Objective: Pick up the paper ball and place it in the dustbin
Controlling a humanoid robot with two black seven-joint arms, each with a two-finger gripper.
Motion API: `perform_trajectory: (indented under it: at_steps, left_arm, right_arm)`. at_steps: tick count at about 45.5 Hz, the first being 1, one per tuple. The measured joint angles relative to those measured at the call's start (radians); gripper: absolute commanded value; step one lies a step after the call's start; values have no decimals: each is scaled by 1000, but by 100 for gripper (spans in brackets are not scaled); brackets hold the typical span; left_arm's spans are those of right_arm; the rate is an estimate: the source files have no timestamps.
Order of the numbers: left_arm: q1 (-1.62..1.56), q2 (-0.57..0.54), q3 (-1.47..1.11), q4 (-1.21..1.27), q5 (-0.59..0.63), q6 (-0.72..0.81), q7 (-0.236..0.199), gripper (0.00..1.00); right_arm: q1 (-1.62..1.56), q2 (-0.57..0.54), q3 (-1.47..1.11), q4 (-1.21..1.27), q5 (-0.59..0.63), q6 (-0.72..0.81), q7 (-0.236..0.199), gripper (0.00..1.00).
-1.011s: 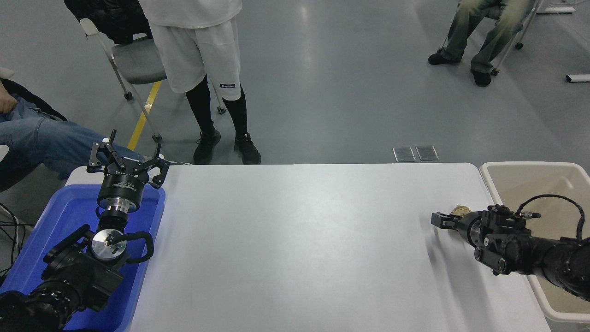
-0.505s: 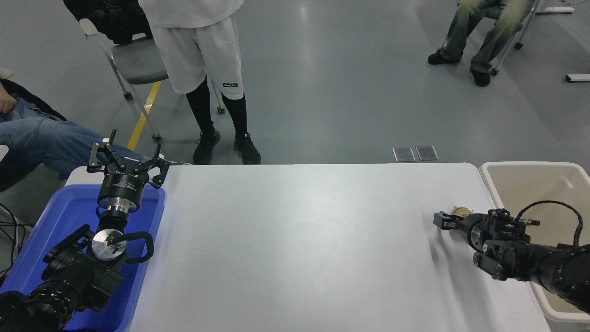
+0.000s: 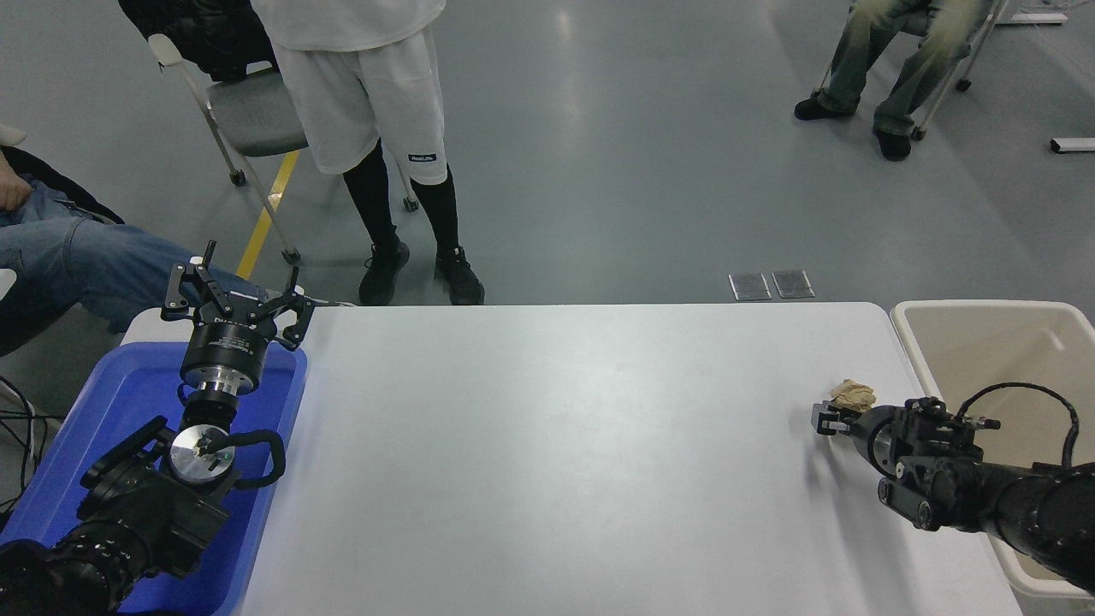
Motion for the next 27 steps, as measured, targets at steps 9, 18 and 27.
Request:
perform_trajectory:
  at_steps: [9,18,27]
  left_arm:
    - [0,0,0,0,0,0,0,99]
    - [0,0,0,0,0,-1,0,99]
    - [0,0,0,0,0,-1,0,99]
  right_arm:
    - [2,-3,6,0,2,0,0,0]
    - [9,-7,9,4,5,1,2,0]
    - [38,-14,7,39,7,10,5,0]
